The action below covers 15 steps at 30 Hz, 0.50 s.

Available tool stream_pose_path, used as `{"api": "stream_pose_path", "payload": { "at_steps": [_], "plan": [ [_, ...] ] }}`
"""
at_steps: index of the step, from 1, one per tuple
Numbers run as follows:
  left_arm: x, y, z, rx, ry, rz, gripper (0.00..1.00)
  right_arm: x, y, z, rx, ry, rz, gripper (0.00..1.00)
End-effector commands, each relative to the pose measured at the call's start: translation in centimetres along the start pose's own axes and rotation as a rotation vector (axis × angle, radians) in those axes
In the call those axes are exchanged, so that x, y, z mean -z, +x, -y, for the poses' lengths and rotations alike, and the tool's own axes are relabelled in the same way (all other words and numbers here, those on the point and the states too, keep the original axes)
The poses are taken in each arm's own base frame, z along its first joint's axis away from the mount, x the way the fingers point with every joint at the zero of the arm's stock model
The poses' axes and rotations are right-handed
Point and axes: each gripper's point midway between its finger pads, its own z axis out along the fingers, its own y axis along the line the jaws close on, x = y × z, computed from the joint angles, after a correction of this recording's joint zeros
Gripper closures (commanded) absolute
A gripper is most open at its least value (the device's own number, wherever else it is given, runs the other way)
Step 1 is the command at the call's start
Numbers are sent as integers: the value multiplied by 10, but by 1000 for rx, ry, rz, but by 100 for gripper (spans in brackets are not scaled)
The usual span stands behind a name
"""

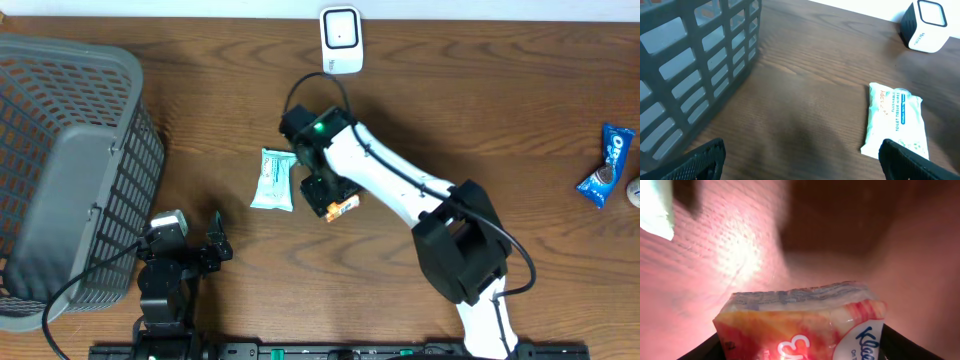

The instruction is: Scan the item barcode

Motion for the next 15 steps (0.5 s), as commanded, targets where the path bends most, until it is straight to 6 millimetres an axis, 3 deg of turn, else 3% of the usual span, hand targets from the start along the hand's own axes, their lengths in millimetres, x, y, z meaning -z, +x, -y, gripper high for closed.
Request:
{"api": "stream_pose_path", "payload": {
  "at_steps": [1, 7, 15],
  "plan": [
    [-3, 13, -6, -9, -24, -27, 2, 6, 3, -18, -252, -208, -74, 34],
    [-3, 12, -6, -9, -24, -27, 2, 15, 12, -25, -448, -350, -181, 31],
    [-3, 12, -6, -9, -24, -27, 2, 26, 35, -32, -502, -421, -314, 28]
  ]
}}
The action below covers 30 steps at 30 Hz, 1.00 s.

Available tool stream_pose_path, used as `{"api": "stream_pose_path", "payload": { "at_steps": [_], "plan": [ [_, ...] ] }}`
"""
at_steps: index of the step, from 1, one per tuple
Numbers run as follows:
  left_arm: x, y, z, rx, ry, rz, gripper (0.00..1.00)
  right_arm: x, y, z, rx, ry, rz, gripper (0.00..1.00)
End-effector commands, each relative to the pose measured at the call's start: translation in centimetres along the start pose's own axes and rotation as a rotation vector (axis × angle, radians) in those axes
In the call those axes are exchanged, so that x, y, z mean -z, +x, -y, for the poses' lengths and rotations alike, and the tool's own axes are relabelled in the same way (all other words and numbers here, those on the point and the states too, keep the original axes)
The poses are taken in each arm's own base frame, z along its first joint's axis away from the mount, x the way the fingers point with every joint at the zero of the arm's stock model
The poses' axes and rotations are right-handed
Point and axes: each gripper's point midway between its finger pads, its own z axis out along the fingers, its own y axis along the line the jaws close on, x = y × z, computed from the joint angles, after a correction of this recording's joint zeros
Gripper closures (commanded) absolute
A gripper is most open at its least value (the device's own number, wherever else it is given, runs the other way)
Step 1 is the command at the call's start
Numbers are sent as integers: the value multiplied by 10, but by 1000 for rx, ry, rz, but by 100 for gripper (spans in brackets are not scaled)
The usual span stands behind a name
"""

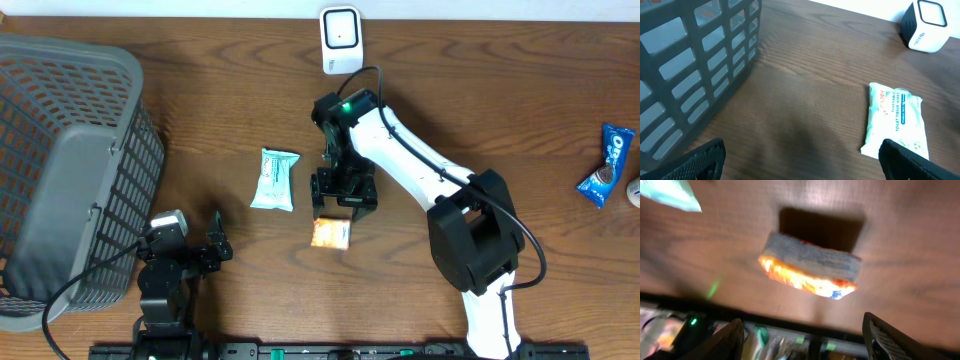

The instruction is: Scan the item barcode

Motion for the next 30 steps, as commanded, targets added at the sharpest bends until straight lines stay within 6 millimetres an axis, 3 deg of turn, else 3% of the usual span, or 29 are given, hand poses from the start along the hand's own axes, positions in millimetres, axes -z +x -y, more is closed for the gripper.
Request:
{"api": "stream_pose_path", "payload": {
  "at_steps": [1, 4, 7, 12, 15, 19, 26, 30],
  "plan": [
    [-3, 12, -6, -9, -24, -27, 2, 3, 7, -10, -46, -60, -50, 28],
    [-3, 12, -6, -9, -24, -27, 2, 2, 2, -5, -38, -33, -21, 22],
    [-3, 12, -6, -9, -24, -27, 2, 3, -23, 13, -29, 90, 108, 9],
    [-3, 12, -6, -9, -24, -27, 2, 4, -32, 28, -186, 202, 203, 1],
    [-3, 12, -6, -9, -24, -27, 2, -2, -33, 29, -285, 212, 228, 1],
    [-3, 12, -6, -9, -24, -27, 2, -24, -22, 34, -377, 222, 189, 1],
    [-3, 12, -6, -9, -24, -27, 2, -62, -18, 23, -348, 134, 130, 1],
    [-3, 12, -6, -9, -24, -27, 2, -70, -21, 10, -270, 66, 115, 1]
  ]
}}
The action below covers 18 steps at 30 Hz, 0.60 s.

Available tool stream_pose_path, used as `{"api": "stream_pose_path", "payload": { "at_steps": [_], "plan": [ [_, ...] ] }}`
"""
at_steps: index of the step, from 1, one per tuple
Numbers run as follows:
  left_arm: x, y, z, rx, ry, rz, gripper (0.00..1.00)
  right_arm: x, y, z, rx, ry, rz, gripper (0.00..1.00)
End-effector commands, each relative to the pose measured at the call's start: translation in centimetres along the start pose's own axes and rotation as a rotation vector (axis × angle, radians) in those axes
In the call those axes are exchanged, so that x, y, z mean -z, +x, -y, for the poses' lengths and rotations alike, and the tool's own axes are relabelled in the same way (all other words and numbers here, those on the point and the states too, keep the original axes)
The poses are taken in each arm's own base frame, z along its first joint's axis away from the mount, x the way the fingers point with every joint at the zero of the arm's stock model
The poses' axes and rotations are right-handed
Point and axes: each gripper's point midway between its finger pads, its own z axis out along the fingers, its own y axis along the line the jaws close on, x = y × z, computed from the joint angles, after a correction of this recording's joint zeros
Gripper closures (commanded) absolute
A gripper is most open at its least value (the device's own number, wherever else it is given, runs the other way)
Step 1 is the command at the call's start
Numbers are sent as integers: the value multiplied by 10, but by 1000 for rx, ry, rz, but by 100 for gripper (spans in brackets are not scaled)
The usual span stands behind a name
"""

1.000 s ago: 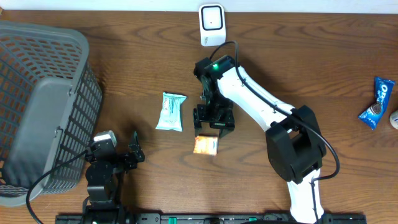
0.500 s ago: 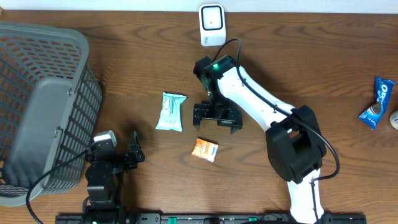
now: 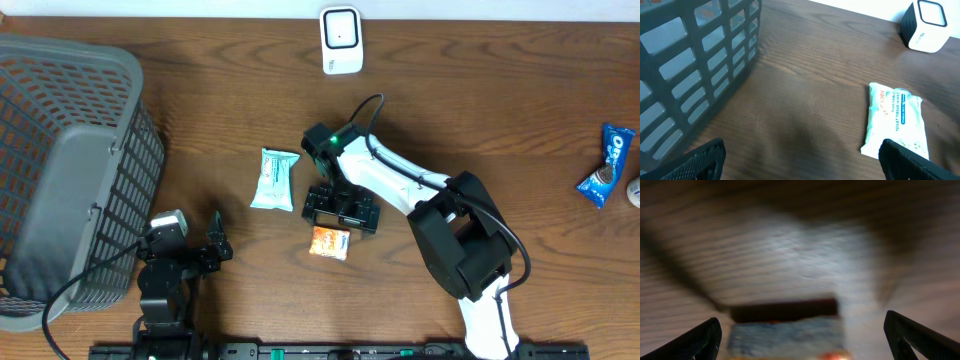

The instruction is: Scan the item barcode

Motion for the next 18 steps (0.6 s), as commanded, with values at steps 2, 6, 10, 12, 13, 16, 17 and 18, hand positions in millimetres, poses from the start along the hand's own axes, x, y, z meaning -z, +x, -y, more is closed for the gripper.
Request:
{"api": "stream_pose_path", "payload": {
  "at_steps": [2, 6, 10, 12, 13, 16, 17, 18],
  "plan": [
    [-3, 12, -6, -9, -24, -27, 2, -7, 9, -11, 58, -49, -51, 1],
    [-3, 12, -6, -9, -24, -27, 2, -5, 9, -25, 201, -117, -48, 1],
    [-3, 12, -6, -9, -24, -27, 2, -5, 13, -24, 287, -119, -63, 1],
    [-3, 12, -6, -9, -24, -27, 2, -7, 16, -20, 294, -96, -63, 1],
    [-3, 12, -6, -9, -24, -27, 2, -8, 15, -19, 297, -86, -56, 1],
    [-3, 12, -6, -9, -24, -27, 2, -15, 17, -12, 279, -32, -36, 1],
    [-3, 12, -6, -9, -24, -27, 2, -19, 19, -10, 268, -20, -36, 1],
    [-3, 12, -6, -9, -24, -27, 2, -23, 21, -9, 264, -17, -38, 1]
  ]
}}
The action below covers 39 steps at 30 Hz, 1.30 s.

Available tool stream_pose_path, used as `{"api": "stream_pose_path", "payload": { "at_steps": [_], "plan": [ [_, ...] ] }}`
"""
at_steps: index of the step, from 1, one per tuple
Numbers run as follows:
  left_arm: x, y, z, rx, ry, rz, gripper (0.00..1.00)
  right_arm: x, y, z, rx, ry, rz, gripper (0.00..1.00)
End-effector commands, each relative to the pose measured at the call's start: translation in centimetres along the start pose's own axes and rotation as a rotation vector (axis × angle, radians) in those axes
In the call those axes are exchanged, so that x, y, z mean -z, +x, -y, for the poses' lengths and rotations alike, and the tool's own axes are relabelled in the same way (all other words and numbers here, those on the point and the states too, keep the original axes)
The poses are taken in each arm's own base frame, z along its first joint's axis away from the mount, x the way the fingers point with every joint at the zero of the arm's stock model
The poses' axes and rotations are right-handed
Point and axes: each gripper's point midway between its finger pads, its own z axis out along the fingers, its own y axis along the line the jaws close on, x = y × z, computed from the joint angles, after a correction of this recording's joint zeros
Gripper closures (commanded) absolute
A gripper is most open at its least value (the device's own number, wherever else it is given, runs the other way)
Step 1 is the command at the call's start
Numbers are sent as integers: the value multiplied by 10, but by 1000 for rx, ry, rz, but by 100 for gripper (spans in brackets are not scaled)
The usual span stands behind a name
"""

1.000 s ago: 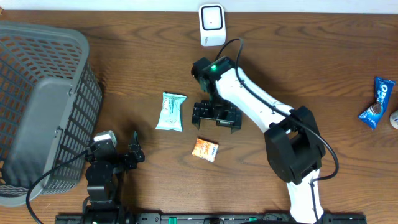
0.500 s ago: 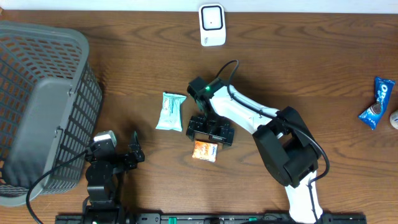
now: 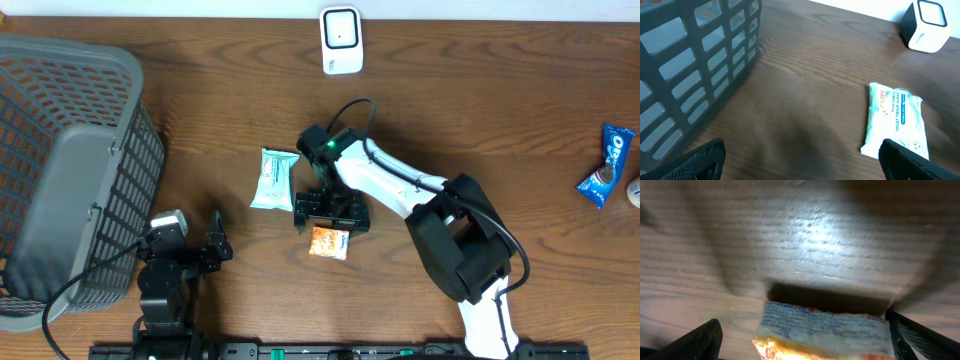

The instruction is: Scan the item barcode

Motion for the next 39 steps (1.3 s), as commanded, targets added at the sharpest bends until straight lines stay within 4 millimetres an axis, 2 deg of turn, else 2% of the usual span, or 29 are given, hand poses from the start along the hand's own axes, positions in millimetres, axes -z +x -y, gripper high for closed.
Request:
{"api": "stream_pose_path", "payload": {
  "at_steps": [1, 4, 6, 11, 12, 14, 17, 21, 24, 29, 33, 39],
  "plan": [
    [-3, 12, -6, -9, -24, -27, 2, -23, 9, 11, 16, 63, -11, 1],
    [-3, 12, -6, -9, -24, -27, 2, -32, 14, 14, 2, 66, -22, 1],
    [-3, 12, -6, -8, -24, -27, 2, -37, 17, 19, -17, 75, -32, 6],
    [-3, 12, -6, -9, -24, -27, 2, -39, 16, 23, -22, 76, -31, 43],
    [-3, 12, -6, -9, -24, -27, 2, -39, 15, 24, -23, 76, -30, 47],
    [-3, 12, -6, -8, -24, -27, 2, -39, 16, 22, 2, 69, -37, 48],
    [-3, 12, -6, -8, -24, -27, 2, -37, 21, 14, 113, 25, -70, 56],
    [-3, 12, -6, -8, -24, -27, 2, -22, 35, 9, 241, -45, -166, 57],
    [-3, 12, -6, -9, -24, -27, 2, -12, 50, 6, 278, -128, -257, 55],
    [-3, 12, -6, -8, -24, -27, 2, 4, 65, 15, 197, -183, -373, 55],
    [-3, 12, -6, -8, -24, -27, 2, 14, 67, 19, 153, -236, -415, 55],
    [-3, 12, -6, -9, -24, -27, 2, 19, 60, 27, 121, -250, -414, 56]
  ]
}}
